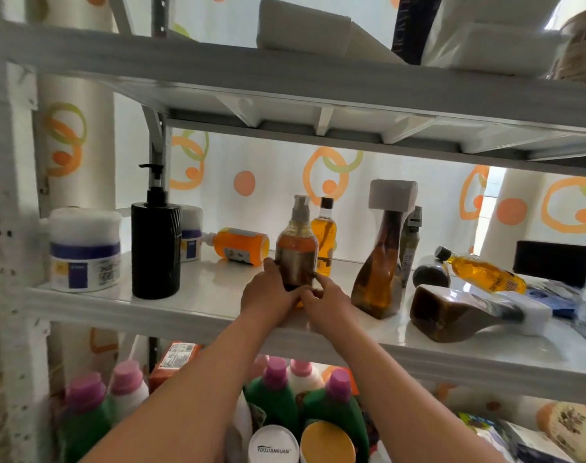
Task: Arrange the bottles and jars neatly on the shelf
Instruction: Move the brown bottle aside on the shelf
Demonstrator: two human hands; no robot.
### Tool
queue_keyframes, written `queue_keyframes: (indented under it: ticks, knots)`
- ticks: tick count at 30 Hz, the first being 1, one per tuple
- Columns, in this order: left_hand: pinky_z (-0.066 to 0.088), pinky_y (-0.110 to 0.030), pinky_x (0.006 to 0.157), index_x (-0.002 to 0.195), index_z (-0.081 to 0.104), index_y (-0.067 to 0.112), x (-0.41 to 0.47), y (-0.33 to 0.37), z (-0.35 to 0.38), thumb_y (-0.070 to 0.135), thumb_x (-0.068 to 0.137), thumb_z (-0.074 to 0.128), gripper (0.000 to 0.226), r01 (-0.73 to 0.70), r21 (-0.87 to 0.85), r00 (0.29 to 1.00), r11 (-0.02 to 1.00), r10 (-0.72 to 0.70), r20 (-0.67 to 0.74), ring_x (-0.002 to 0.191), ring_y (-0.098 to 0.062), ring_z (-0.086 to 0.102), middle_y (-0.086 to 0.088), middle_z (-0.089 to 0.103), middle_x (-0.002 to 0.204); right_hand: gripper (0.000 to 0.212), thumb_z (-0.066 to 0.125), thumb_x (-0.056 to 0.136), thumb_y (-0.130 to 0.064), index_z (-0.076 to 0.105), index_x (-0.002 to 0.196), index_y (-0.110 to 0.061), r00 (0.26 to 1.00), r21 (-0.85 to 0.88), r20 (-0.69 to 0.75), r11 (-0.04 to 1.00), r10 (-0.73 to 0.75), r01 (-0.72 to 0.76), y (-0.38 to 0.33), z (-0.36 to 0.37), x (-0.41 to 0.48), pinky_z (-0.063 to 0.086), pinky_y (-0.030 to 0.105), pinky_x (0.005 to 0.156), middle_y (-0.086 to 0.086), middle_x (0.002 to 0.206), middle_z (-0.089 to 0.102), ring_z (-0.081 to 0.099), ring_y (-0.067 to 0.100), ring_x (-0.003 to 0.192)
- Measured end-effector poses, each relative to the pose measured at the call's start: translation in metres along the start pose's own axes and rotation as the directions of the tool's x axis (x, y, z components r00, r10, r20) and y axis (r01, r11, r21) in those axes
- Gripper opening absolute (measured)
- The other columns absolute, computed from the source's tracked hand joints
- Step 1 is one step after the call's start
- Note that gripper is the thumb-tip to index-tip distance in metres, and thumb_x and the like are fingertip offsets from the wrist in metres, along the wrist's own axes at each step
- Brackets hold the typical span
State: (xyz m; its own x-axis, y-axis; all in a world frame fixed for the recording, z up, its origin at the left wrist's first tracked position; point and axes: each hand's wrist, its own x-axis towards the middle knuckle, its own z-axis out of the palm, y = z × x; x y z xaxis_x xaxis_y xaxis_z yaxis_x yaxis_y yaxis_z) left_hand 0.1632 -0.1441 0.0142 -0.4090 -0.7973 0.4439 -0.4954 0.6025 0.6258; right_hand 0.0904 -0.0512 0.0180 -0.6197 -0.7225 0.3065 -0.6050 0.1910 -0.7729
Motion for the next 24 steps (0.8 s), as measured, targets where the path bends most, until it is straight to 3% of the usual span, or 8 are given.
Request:
queue_keyframes:
  ticks: [3, 6, 11, 16, 21, 24]
  knots:
    - [0.050, -0.038, 0.087, 0.131, 0.031, 0.014, 0.000, -0.015, -0.012, 0.060, 0.071, 0.064, 0.083, -0.005, -0.007, 1.000, 1.000, 0.005, -0.003, 0.109, -0.030, 0.061, -0.008, 0.061, 0.124, 0.052, 0.048, 0.087, -0.031, 0.037, 0.139, -0.031, 0.998, -0.016, 0.054, 1.000, -0.018, 0.019, -0.003, 0.009, 0.001, 0.042, 0.024, 0.071, 0.001, 0.127, 0.060, 0.056, 0.015, 0.099]
    - [0.050, -0.039, 0.090, 0.137, 0.028, 0.013, 0.001, -0.028, -0.025, 0.060, 0.071, 0.065, 0.089, 0.014, 0.003, 1.000, 1.000, -0.014, -0.007, 0.113, -0.029, 0.059, -0.008, 0.059, 0.128, 0.053, 0.049, 0.086, -0.031, 0.037, 0.138, -0.031, 0.996, -0.028, 0.083, 0.998, -0.045, 0.048, -0.013, 0.023, -0.001, 0.048, 0.032, 0.083, 0.002, 0.125, 0.061, 0.057, 0.019, 0.104]
    - [0.047, -0.035, 0.085, 0.135, 0.031, 0.014, 0.000, -0.051, -0.047, 0.059, 0.069, 0.067, 0.088, 0.052, -0.002, 0.998, 0.999, -0.053, -0.036, 0.111, -0.029, 0.058, -0.008, 0.059, 0.126, 0.052, 0.050, 0.084, -0.029, 0.040, 0.135, -0.026, 0.987, -0.024, 0.104, 0.992, -0.122, 0.125, -0.032, 0.044, -0.007, 0.048, 0.033, 0.082, 0.007, 0.118, 0.064, 0.060, 0.024, 0.101]
    - [0.045, -0.032, 0.079, 0.127, 0.039, 0.017, -0.003, -0.071, -0.066, 0.058, 0.068, 0.069, 0.078, 0.063, -0.039, 0.995, 0.997, -0.066, -0.068, 0.110, -0.025, 0.058, -0.005, 0.060, 0.123, 0.055, 0.050, 0.084, -0.033, 0.032, 0.136, -0.030, 0.980, -0.024, 0.133, 0.988, -0.151, 0.155, -0.044, 0.066, -0.011, 0.047, 0.031, 0.076, 0.007, 0.119, 0.065, 0.060, 0.022, 0.096]
    - [0.040, -0.028, 0.077, 0.127, 0.039, 0.019, -0.006, -0.080, -0.071, 0.050, 0.075, 0.068, 0.068, 0.074, -0.068, 0.990, 0.995, -0.082, -0.113, 0.111, -0.025, 0.058, -0.004, 0.060, 0.123, 0.054, 0.049, 0.083, -0.041, 0.035, 0.134, -0.028, 0.972, -0.110, 0.175, 0.978, -0.156, 0.177, -0.050, 0.078, -0.012, 0.047, 0.043, 0.093, 0.005, 0.122, 0.063, 0.059, 0.026, 0.107]
    - [0.042, -0.030, 0.082, 0.131, 0.037, 0.017, -0.006, -0.083, -0.072, 0.043, 0.078, 0.067, 0.066, 0.096, -0.112, 0.987, 0.989, -0.109, -0.114, 0.114, -0.026, 0.056, -0.006, 0.059, 0.125, 0.056, 0.049, 0.079, -0.037, 0.037, 0.134, -0.034, 0.958, -0.161, 0.231, 0.965, -0.168, 0.208, -0.049, 0.077, -0.012, 0.041, 0.041, 0.098, 0.001, 0.126, 0.062, 0.056, 0.026, 0.112]
